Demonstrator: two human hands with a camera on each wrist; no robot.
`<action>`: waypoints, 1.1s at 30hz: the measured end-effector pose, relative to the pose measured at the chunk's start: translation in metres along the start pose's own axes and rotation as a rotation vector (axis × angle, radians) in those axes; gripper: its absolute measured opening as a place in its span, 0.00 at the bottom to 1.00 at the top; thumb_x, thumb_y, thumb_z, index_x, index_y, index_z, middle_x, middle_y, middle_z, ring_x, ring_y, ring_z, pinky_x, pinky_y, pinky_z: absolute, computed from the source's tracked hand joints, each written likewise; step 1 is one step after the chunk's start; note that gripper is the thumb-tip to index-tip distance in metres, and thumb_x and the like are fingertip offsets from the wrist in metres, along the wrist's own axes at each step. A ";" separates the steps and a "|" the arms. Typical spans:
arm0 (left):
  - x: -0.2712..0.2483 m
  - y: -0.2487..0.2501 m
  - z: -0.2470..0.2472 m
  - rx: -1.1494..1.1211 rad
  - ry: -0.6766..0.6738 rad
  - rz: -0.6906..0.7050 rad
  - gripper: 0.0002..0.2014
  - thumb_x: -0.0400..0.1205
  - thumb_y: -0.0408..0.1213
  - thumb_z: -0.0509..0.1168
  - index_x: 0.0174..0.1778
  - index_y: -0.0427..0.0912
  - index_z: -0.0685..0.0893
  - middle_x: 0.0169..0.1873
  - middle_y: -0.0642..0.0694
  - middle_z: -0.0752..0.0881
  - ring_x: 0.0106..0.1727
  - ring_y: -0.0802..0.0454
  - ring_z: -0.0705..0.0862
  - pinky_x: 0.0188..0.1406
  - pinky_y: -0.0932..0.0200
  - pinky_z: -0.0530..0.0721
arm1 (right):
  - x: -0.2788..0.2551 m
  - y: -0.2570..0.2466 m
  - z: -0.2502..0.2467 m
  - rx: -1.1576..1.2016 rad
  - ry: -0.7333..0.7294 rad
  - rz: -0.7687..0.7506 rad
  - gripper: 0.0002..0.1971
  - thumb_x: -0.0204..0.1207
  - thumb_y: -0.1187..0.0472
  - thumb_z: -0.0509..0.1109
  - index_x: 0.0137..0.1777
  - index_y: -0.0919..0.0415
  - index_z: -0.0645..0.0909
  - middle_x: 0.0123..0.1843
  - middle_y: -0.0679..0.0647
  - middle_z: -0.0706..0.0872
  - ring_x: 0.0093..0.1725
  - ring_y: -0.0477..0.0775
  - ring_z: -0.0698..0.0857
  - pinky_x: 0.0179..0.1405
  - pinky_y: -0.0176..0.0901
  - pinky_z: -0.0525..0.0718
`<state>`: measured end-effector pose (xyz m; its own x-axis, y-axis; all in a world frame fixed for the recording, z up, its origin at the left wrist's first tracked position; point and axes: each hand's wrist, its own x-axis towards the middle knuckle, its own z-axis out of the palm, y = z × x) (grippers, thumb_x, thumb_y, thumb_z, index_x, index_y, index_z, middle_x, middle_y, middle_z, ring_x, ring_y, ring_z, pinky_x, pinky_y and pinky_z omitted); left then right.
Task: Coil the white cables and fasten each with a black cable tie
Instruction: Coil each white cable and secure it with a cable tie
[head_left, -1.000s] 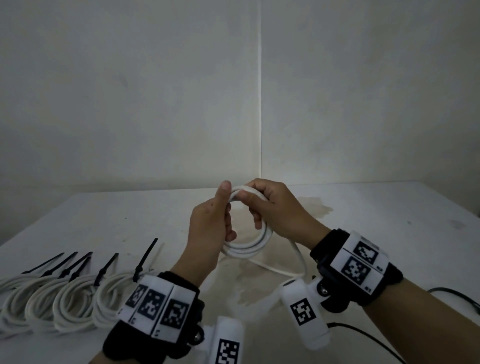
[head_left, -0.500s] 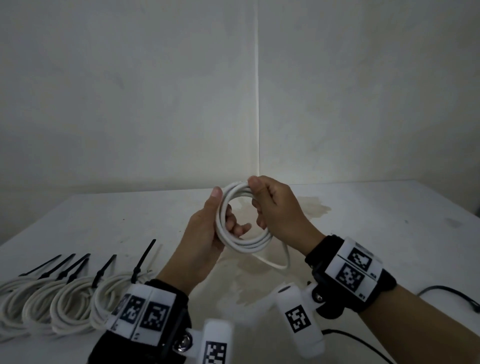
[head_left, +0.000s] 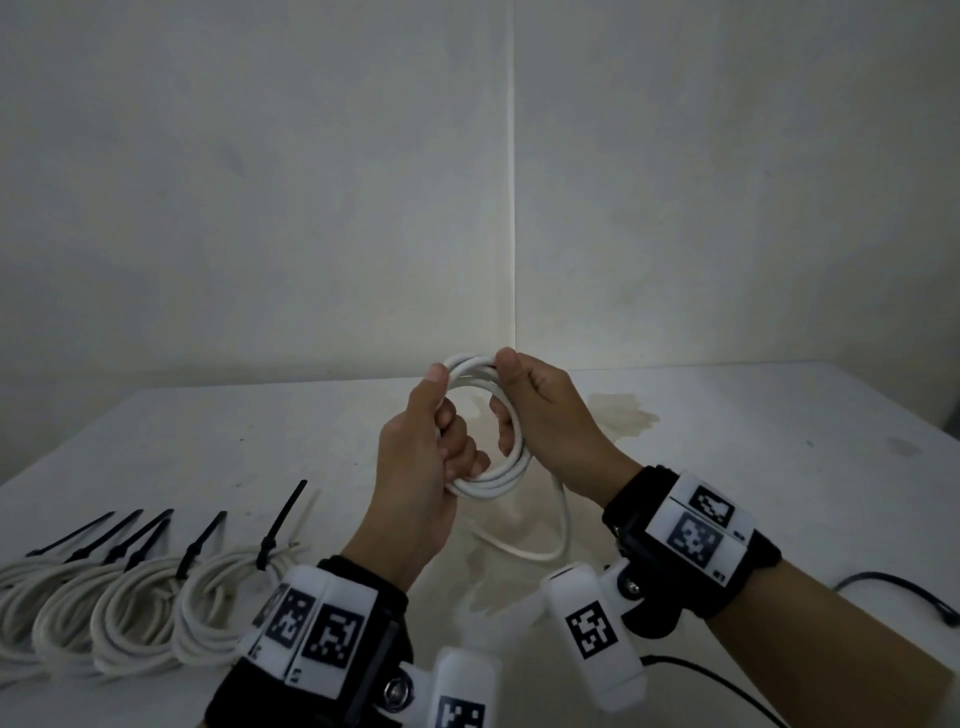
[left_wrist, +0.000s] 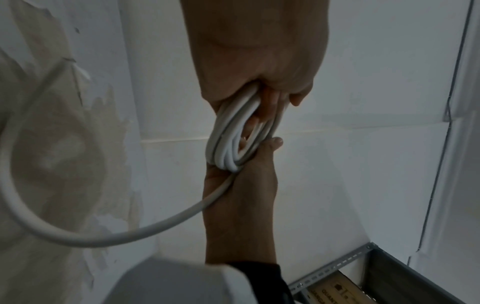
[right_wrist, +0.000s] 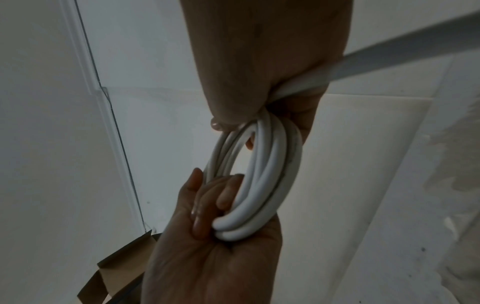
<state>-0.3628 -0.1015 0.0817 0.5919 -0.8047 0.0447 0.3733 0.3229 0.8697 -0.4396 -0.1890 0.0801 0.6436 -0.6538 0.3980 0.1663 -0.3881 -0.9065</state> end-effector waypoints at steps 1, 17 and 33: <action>0.001 0.000 0.000 0.009 0.016 0.010 0.21 0.83 0.47 0.57 0.25 0.45 0.63 0.11 0.53 0.59 0.12 0.58 0.58 0.15 0.66 0.66 | -0.001 0.001 0.000 -0.002 -0.017 0.017 0.20 0.84 0.51 0.49 0.37 0.60 0.73 0.27 0.55 0.75 0.19 0.45 0.76 0.21 0.33 0.75; 0.028 0.047 -0.039 -0.229 0.343 0.274 0.21 0.82 0.48 0.60 0.25 0.46 0.63 0.12 0.53 0.60 0.14 0.56 0.58 0.16 0.68 0.65 | -0.015 0.046 -0.012 -0.511 -0.121 0.105 0.04 0.85 0.57 0.51 0.51 0.52 0.66 0.36 0.48 0.77 0.34 0.44 0.78 0.31 0.29 0.71; 0.023 0.019 -0.050 0.755 0.261 0.750 0.18 0.81 0.55 0.58 0.31 0.46 0.74 0.22 0.49 0.76 0.20 0.63 0.76 0.18 0.72 0.71 | -0.031 0.016 0.025 -1.247 -0.628 -0.161 0.15 0.84 0.63 0.52 0.69 0.63 0.68 0.58 0.63 0.80 0.51 0.64 0.81 0.40 0.48 0.74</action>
<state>-0.3063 -0.0893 0.0753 0.6523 -0.3720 0.6604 -0.6262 0.2264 0.7461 -0.4381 -0.1588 0.0493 0.9581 -0.2810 0.0552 -0.2812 -0.9596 -0.0059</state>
